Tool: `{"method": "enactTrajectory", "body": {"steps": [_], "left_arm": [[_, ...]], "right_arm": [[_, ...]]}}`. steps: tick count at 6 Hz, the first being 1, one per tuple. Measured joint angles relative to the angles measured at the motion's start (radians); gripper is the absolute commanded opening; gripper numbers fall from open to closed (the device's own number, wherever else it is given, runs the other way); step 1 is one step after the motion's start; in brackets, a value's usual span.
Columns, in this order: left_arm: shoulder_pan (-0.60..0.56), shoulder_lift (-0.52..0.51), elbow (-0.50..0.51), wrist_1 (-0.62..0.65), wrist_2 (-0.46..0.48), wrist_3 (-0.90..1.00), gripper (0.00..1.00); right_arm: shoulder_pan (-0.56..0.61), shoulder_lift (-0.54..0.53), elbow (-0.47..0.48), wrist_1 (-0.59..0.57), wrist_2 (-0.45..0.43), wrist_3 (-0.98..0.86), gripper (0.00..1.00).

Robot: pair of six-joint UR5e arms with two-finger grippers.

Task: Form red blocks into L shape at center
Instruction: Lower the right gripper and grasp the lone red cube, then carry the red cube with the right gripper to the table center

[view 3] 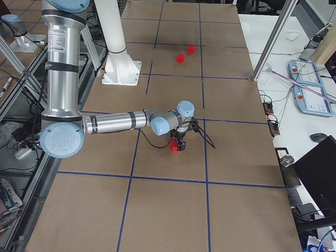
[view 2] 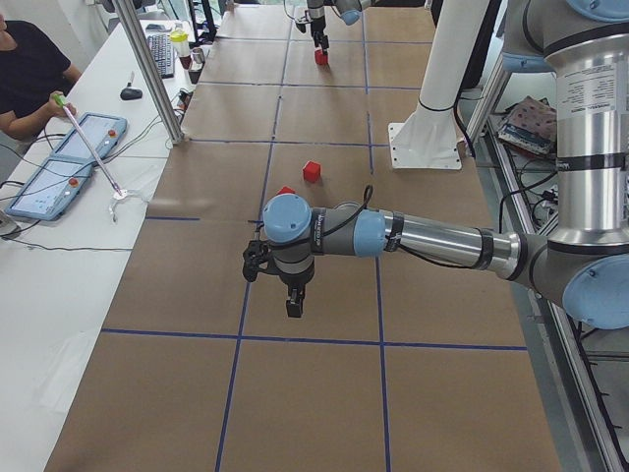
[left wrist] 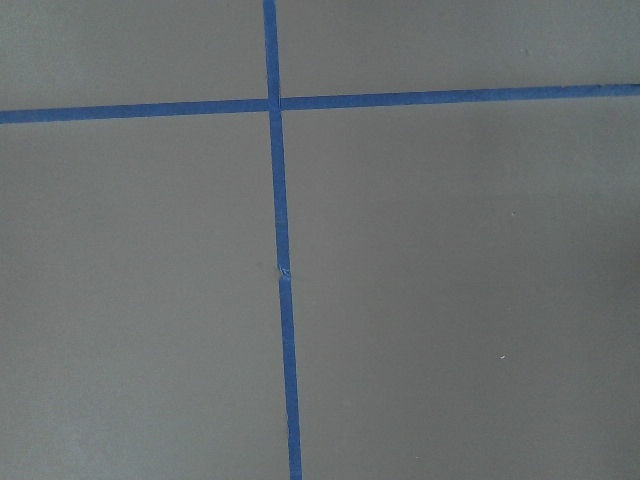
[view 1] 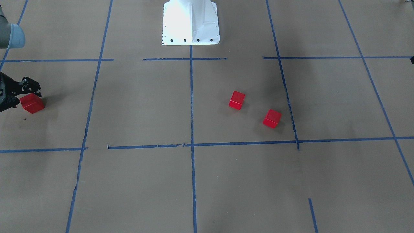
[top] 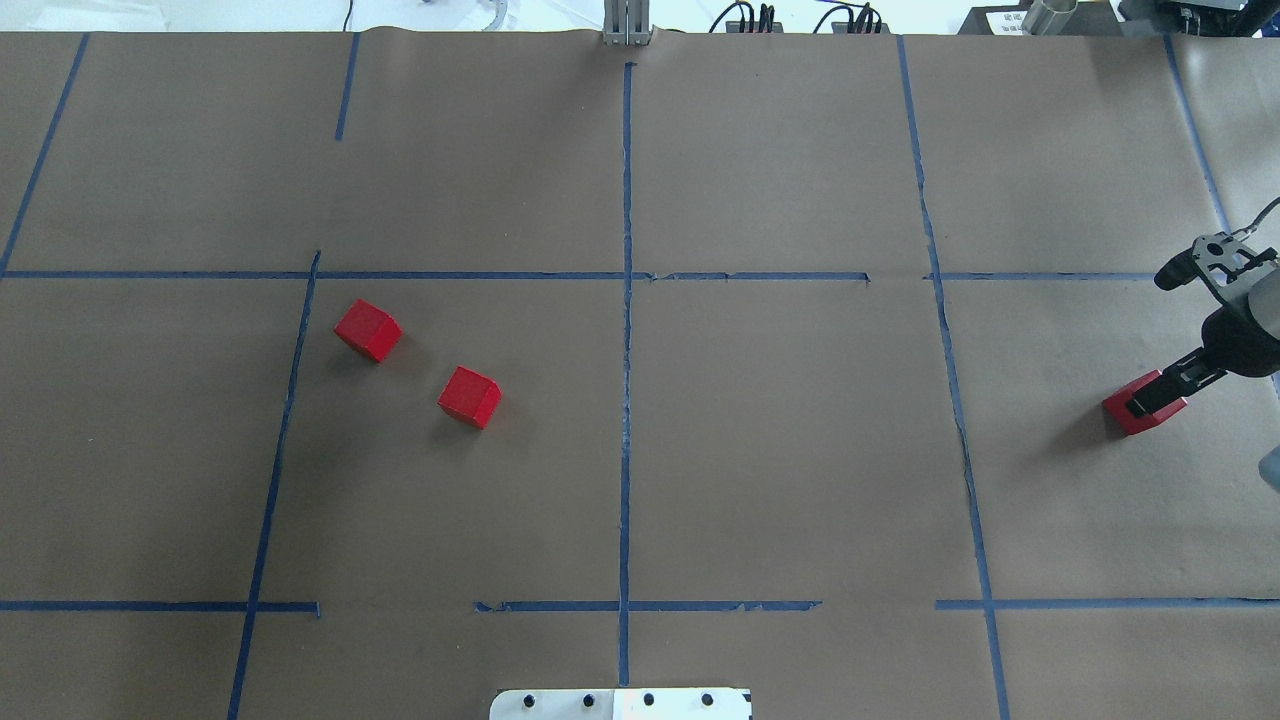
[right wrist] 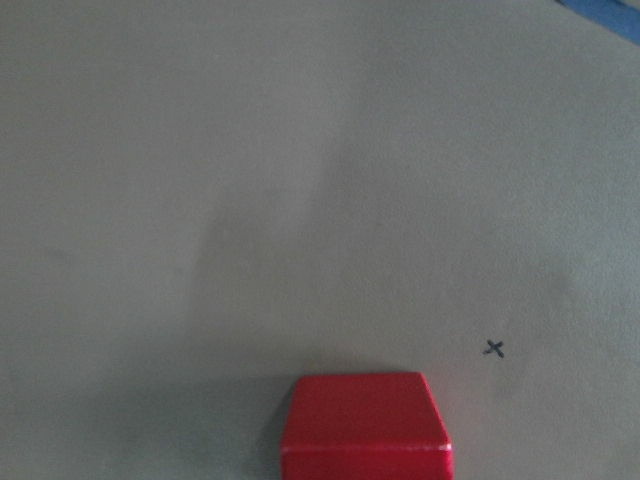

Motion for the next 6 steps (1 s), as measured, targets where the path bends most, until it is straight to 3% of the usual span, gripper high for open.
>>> {"method": "enactTrajectory", "body": {"steps": [1, 3, 4, 6], "left_arm": [[0.000, 0.000, -0.002, 0.000, 0.000, 0.000, 1.00], [0.000, -0.001, -0.003, 0.000, -0.001, 0.000, 1.00], [0.000, -0.001, -0.003, 0.000, -0.001, 0.000, 1.00], [0.000, -0.001, -0.010, 0.001, -0.003, -0.001, 1.00]], "right_arm": [[-0.013, 0.000, -0.006, -0.001, -0.012, 0.000, 0.86], [-0.023, 0.000, -0.010, -0.001, -0.019, -0.001, 0.08], [-0.023, 0.000, -0.006, 0.000, -0.020, -0.001, 0.00], [-0.032, 0.009, 0.073, -0.005, -0.020, 0.093, 0.00]]}}
